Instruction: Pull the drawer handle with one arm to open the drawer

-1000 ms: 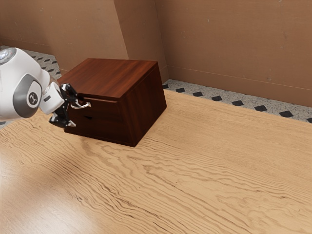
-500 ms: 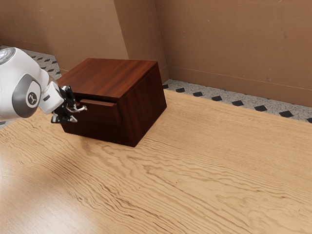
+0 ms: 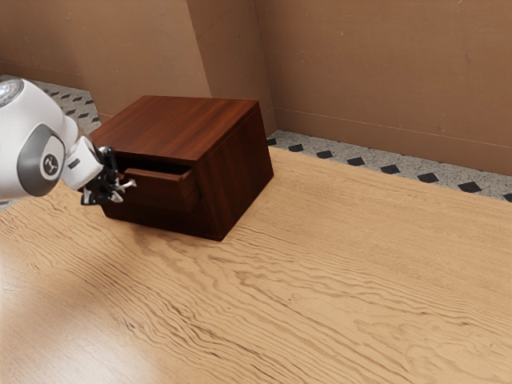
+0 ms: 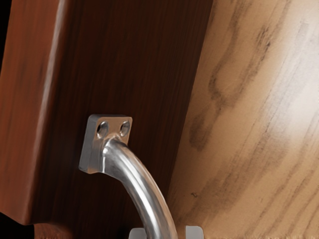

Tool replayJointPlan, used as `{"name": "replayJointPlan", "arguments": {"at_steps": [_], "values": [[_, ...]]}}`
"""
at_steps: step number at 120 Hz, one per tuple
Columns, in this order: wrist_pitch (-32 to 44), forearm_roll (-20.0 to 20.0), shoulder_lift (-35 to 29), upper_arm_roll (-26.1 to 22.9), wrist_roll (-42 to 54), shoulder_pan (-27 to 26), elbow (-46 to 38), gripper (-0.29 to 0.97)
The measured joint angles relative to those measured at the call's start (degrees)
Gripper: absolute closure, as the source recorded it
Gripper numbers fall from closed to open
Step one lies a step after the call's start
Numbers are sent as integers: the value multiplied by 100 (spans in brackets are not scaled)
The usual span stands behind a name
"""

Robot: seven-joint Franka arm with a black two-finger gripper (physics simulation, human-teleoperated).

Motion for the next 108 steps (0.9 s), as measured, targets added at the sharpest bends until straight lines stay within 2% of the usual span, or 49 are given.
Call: {"name": "replayJointPlan", "arguments": {"at_steps": [33,50,60,108], "values": [[-67,-9,-29,52,-65,-36,9,76],[-128,-24,-116,284,-94,-251,3,78],[-184,-33,-219,19,-112,21,3,78],[-302,-122,-594,52,-201,82,-256,79]]}}
